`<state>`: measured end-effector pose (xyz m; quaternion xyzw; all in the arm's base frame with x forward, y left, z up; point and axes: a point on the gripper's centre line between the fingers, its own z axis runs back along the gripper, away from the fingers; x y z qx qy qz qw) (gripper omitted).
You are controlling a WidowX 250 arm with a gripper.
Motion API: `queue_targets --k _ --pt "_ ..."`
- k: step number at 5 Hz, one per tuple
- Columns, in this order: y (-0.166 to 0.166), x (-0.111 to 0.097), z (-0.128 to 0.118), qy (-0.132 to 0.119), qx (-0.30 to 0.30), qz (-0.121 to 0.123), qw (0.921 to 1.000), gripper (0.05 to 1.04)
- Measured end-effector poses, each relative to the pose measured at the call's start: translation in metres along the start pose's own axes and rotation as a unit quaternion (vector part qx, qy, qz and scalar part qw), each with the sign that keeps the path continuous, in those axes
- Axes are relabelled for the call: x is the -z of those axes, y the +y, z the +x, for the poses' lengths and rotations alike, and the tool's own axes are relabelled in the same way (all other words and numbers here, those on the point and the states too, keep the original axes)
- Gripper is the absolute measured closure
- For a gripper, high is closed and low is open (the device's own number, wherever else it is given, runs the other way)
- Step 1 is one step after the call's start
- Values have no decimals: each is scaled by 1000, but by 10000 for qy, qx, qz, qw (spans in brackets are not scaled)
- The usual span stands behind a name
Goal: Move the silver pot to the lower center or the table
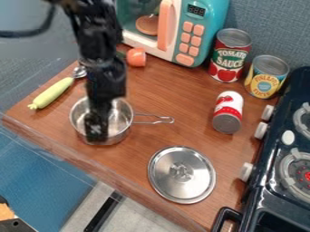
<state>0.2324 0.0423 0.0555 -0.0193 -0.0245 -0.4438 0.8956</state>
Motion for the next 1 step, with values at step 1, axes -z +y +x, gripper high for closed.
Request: queue_targets --k 1 --pt "0 0 0 -6 23 14 10000 83"
